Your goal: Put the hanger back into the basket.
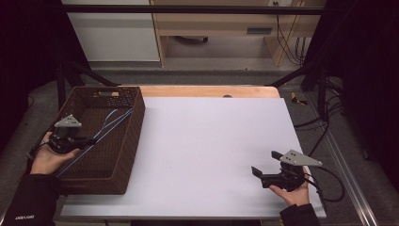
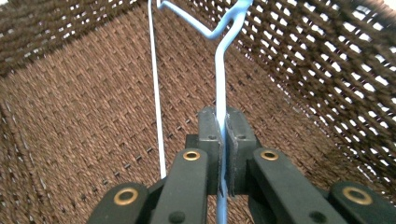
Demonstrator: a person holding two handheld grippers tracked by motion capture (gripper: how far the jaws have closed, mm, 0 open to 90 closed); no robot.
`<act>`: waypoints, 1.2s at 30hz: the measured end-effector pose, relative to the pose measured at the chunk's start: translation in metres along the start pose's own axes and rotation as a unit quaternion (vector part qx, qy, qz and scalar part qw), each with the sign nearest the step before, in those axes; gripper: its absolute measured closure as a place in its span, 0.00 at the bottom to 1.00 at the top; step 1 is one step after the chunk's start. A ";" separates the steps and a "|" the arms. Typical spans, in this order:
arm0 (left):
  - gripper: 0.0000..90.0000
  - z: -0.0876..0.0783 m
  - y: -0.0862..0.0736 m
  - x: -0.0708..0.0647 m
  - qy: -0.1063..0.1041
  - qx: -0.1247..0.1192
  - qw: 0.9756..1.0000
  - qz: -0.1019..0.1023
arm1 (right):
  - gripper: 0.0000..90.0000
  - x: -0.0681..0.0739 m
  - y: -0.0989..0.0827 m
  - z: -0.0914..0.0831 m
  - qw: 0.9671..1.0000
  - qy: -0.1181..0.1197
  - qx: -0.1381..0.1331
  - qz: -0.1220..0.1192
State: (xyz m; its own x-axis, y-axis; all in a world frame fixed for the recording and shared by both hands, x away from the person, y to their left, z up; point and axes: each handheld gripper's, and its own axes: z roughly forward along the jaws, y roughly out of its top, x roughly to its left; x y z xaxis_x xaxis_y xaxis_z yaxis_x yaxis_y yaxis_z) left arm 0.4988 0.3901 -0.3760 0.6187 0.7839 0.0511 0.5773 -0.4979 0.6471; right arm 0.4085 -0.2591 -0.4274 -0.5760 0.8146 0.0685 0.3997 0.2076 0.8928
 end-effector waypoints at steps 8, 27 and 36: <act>0.90 0.013 -0.005 -0.005 0.016 0.043 0.999 -0.005 | 0.04 0.000 0.000 0.000 1.000 0.001 -0.002 0.000; 0.41 -0.034 0.017 -0.047 0.010 -0.137 0.990 -0.005 | 0.04 0.000 0.007 -0.002 1.000 0.005 -0.012 0.004; 0.27 -0.041 0.021 -0.079 -0.006 -0.196 0.980 -0.018 | 0.04 -0.002 0.011 -0.002 1.000 0.006 -0.017 0.007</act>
State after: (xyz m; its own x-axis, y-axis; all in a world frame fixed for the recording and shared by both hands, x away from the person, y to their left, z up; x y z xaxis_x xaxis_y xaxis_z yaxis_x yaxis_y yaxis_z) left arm 0.4402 0.3332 -0.3354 0.6094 0.7928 0.0150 0.3509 -0.2866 0.8915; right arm 0.4122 -0.2593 -0.4167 -0.5790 0.8107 0.0867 0.3842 0.1774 0.9061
